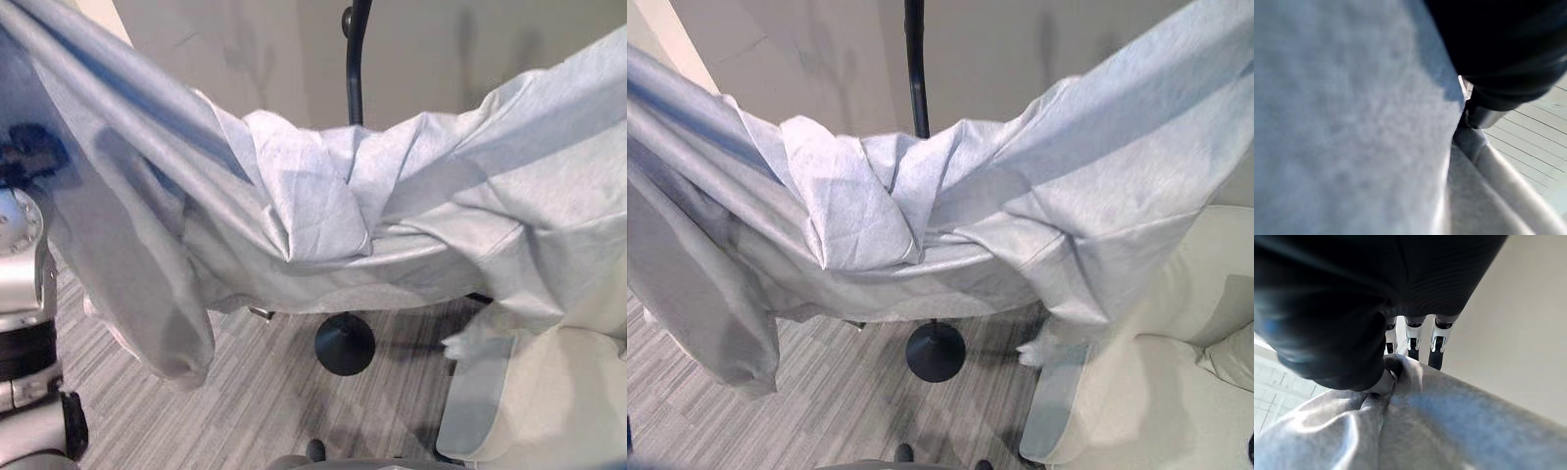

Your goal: Hang the clothes on the sofa on the clothes rack.

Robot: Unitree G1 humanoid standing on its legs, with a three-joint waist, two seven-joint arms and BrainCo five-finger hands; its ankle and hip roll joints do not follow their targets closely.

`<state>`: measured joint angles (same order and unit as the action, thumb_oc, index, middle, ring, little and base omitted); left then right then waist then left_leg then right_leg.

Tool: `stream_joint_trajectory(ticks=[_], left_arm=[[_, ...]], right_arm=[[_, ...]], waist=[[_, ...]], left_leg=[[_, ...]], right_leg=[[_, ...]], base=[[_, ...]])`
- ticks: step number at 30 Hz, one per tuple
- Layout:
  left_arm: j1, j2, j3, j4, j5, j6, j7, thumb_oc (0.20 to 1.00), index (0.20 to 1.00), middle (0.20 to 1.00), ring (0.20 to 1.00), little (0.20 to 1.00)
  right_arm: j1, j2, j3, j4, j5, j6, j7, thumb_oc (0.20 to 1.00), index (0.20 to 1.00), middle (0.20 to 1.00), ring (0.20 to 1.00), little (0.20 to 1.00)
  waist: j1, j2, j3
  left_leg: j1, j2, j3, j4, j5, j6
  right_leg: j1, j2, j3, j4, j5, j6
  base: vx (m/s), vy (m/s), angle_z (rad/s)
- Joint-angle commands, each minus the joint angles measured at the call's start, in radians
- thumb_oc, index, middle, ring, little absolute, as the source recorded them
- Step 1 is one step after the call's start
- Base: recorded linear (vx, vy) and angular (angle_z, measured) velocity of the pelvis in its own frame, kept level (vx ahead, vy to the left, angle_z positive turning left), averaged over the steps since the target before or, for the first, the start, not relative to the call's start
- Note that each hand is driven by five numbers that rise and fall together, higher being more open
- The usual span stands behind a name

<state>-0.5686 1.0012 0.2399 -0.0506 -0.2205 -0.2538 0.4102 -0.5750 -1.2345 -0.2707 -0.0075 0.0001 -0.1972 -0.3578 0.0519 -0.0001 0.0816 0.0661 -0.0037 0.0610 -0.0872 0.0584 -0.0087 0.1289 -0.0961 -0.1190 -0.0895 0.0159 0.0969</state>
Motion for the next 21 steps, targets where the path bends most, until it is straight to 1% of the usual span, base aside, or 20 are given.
stream_joint_trajectory(ticks=[1, 5, 7, 10, 11, 13, 14, 18, 21], left_arm=[[-0.117, 0.107, -0.095, 0.054, -0.047, -0.011, 0.041, 0.2, 0.2, 0.2, 0.2, 0.2], [-0.312, 0.156, -0.279, 0.225, -0.076, 0.006, 0.043, 0.2, 0.2, 0.2, 0.2, 0.2], [-0.474, 0.178, -0.435, 0.357, -0.073, 0.025, 0.038, 0.2, 0.2, 0.2, 0.2, 0.2], [-0.623, 0.174, -0.589, 0.499, -0.065, 0.046, 0.033, 0.2, 0.2, 0.2, 0.2, 0.2], [-0.637, 0.173, -0.599, 0.51, -0.067, 0.043, 0.033, 0.2, 0.2, 0.2, 0.2, 0.2], [-0.705, 0.157, -0.67, 0.614, -0.063, 0.064, 0.028, 0.2, 0.2, 0.2, 0.2, 0.2], [-0.742, 0.142, -0.713, 0.694, -0.061, 0.077, 0.021, 0.2, 0.2, 0.2, 0.2, 0.2], [-0.781, 0.112, -0.765, 0.809, -0.03, 0.107, 0.013, 0.2, 0.2, 0.2, 0.2, 0.2], [-0.765, 0.103, -0.757, 0.84, -0.028, 0.11, 0.009, 0.2, 0.2, 0.2, 0.2, 0.2]], right_arm=[[-0.098, -0.096, 0.08, 0.082, -0.025, 0.043, -0.079, 0.2, 0.2, 0.2, 0.2, 0.2], [-0.276, -0.167, 0.27, 0.254, -0.028, 0.095, -0.089, 0.2, 0.2, 0.2, 0.2, 0.2], [-0.466, -0.176, 0.461, 0.384, -0.034, 0.131, -0.09, 0.2, 0.2, 0.2, 0.2, 0.2], [-0.669, -0.147, 0.675, 0.52, -0.047, 0.171, -0.086, 0.2, 0.2, 0.2, 0.2, 0.2], [-0.698, -0.145, 0.701, 0.533, -0.045, 0.17, -0.086, 0.2, 0.2, 0.2, 0.2, 0.2], [-0.82, -0.106, 0.832, 0.631, -0.049, 0.195, -0.072, 0.2, 0.2, 0.2, 0.2, 0.2], [-0.906, -0.065, 0.933, 0.724, -0.052, 0.21, -0.061, 0.2, 0.2, 0.2, 0.2, 0.2], [-0.969, -0.004, 1.026, 0.849, -0.066, 0.234, -0.036, 0.2, 0.2, 0.2, 0.2, 0.2], [-0.953, 0.021, 1.031, 0.892, -0.076, 0.244, -0.021, 0.2, 0.2, 0.2, 0.2, 0.2]], waist=[[0.019, -0.071, -0.09], [0.013, -0.073, -0.09], [0.007, -0.073, -0.087], [-0.001, -0.071, -0.082], [-0.002, -0.07, -0.08], [-0.008, -0.065, -0.074], [-0.011, -0.058, -0.067], [-0.015, -0.052, -0.047], [-0.014, -0.051, -0.035]], left_leg=[[0.017, 0.02, 0.028, 0.025, -0.101, -0.065], [0.019, 0.024, 0.031, 0.021, -0.097, -0.067], [0.018, 0.028, 0.036, 0.02, -0.094, -0.069], [0.013, 0.032, 0.039, 0.022, -0.091, -0.07], [0.012, 0.032, 0.04, 0.022, -0.091, -0.07], [0.008, 0.035, 0.044, 0.02, -0.086, -0.071], [0.002, 0.038, 0.045, 0.02, -0.083, -0.071], [-0.019, 0.043, 0.047, 0.018, -0.074, -0.072], [-0.033, 0.044, 0.046, 0.019, -0.071, -0.072]], right_leg=[[0.02, -0.111, -0.063, 0.037, -0.041, 0.126], [0.016, -0.109, -0.062, 0.038, -0.037, 0.13], [0.009, -0.106, -0.06, 0.04, -0.033, 0.132], [-0.001, -0.105, -0.056, 0.042, -0.028, 0.133], [-0.002, -0.105, -0.056, 0.042, -0.028, 0.133], [-0.01, -0.102, -0.053, 0.038, -0.022, 0.133], [-0.021, -0.1, -0.045, 0.038, -0.018, 0.132], [-0.044, -0.095, -0.034, 0.035, -0.012, 0.131], [-0.06, -0.091, -0.03, 0.033, -0.009, 0.13]], base=[[0.0, 0.0, 0.0], [0.0, 0.0, 0.0], [0.0, 0.0, 0.0], [0.01, -0.007, -0.05], [0.0, -0.004, -0.04], [0.02, -0.003, -0.05], [0.03, 0.002, -0.06], [-0.01, 0.002, -0.08], [-0.01, 0.002, -0.03]])
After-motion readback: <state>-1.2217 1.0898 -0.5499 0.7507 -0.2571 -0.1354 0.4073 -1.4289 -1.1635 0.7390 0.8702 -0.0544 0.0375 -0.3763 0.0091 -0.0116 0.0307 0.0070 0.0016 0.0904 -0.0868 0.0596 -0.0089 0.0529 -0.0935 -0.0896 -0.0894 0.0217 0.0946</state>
